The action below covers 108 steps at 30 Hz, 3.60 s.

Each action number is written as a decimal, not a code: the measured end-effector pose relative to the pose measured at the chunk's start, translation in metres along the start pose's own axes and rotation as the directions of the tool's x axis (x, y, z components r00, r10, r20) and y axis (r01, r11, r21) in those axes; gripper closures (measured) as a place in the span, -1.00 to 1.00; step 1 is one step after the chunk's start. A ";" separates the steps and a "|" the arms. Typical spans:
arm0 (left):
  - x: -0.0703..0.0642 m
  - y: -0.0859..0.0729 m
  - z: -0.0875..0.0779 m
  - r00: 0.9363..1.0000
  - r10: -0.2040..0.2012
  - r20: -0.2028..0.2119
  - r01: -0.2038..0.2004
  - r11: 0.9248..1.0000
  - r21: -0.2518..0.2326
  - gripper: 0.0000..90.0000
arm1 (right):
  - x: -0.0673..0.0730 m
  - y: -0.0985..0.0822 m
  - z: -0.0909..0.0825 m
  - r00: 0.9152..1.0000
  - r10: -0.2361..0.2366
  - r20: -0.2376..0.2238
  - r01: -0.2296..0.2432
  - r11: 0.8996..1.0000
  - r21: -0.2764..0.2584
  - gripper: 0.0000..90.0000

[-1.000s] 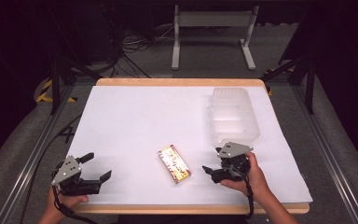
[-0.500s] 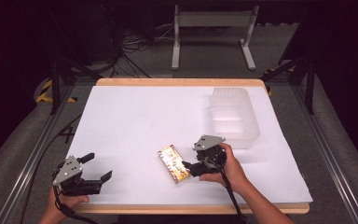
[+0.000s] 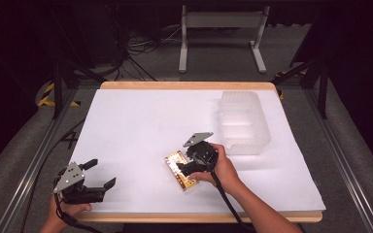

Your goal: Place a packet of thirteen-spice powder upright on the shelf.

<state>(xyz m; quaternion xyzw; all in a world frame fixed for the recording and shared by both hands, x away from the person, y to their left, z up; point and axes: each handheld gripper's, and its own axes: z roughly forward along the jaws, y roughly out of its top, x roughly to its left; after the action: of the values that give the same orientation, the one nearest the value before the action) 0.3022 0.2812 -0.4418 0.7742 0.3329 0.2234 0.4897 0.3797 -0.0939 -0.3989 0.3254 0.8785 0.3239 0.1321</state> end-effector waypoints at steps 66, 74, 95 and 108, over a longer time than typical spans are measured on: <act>0.002 0.000 -0.001 1.000 -0.004 -0.002 0.004 1.000 0.004 -0.83 | 0.002 0.044 -0.005 0.994 0.059 0.096 -0.053 0.997 -0.059 -0.27; 0.002 0.000 -0.001 1.000 -0.004 -0.002 0.004 1.000 0.004 -0.83 | -0.004 0.048 -0.016 0.992 0.059 0.112 -0.044 0.990 -0.131 -0.27; 0.003 0.000 -0.001 1.000 -0.009 0.001 0.009 1.000 0.001 -0.83 | -0.060 0.060 -0.064 0.953 0.149 0.265 -0.056 0.943 -0.329 -0.27; 0.003 -0.001 -0.001 1.000 -0.007 0.001 0.007 1.000 0.004 -0.83 | -0.102 0.048 -0.072 0.918 0.208 0.339 -0.075 0.928 -0.366 -0.27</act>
<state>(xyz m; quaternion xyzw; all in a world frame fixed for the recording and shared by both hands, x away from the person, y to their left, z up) 0.3038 0.2844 -0.4419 0.7742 0.3360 0.2206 0.4890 0.4480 -0.1679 -0.3103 0.4161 0.7405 0.4143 0.3269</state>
